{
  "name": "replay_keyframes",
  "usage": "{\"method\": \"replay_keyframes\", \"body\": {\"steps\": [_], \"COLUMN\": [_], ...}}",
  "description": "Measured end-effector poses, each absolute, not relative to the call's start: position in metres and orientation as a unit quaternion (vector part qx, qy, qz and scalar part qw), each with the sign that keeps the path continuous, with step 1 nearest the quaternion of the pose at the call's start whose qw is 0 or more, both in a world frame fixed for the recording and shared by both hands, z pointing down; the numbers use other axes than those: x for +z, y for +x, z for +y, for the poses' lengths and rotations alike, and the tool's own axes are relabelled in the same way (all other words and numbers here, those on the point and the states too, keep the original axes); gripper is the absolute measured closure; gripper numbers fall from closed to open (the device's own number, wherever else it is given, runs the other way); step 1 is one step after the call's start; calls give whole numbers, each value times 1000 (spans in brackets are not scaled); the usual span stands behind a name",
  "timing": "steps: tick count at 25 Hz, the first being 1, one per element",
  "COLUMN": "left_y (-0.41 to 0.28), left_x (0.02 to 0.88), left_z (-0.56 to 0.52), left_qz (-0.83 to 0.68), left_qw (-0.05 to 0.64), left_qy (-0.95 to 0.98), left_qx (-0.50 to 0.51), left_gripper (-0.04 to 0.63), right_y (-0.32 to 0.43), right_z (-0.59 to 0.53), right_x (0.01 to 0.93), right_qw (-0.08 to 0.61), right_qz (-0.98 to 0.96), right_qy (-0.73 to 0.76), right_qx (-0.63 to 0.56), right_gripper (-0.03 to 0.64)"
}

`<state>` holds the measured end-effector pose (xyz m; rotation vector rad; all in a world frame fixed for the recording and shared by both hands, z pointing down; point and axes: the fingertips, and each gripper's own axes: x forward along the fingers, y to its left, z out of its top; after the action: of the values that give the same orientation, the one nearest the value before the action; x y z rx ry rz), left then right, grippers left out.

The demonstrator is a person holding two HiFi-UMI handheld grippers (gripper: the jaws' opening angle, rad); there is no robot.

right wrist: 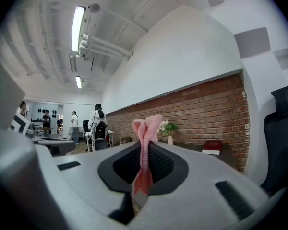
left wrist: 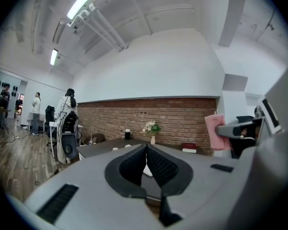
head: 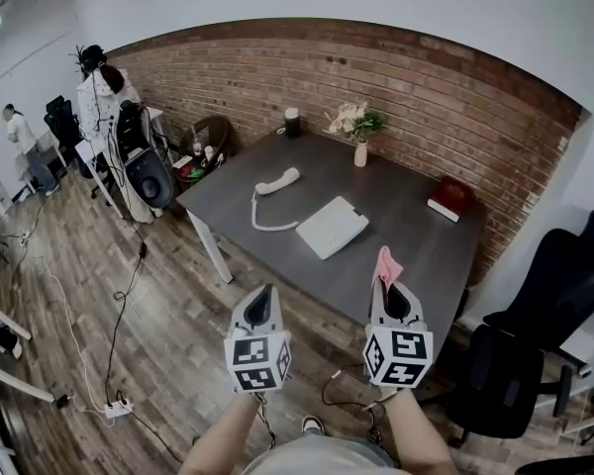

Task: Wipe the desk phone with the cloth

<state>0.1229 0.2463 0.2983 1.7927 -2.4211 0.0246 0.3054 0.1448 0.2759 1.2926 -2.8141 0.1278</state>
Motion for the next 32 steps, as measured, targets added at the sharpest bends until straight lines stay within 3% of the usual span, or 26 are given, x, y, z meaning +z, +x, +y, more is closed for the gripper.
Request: {"method": "replay_keyframes", "body": {"steps": [22, 32], "left_y": [35, -51], "left_x": [326, 330], "left_z": [139, 57], "left_qz": [-793, -751], "left_qw": [87, 97], "left_qy": [603, 653], "left_qx": [10, 4], "left_gripper": [591, 591], "right_y": [230, 163], "right_z": [42, -5], "right_x": [310, 311], "right_qw": [36, 47], "right_qz": [-907, -874], "right_qy": [413, 478], "right_qx": [77, 79], "right_gripper": [598, 598]}}
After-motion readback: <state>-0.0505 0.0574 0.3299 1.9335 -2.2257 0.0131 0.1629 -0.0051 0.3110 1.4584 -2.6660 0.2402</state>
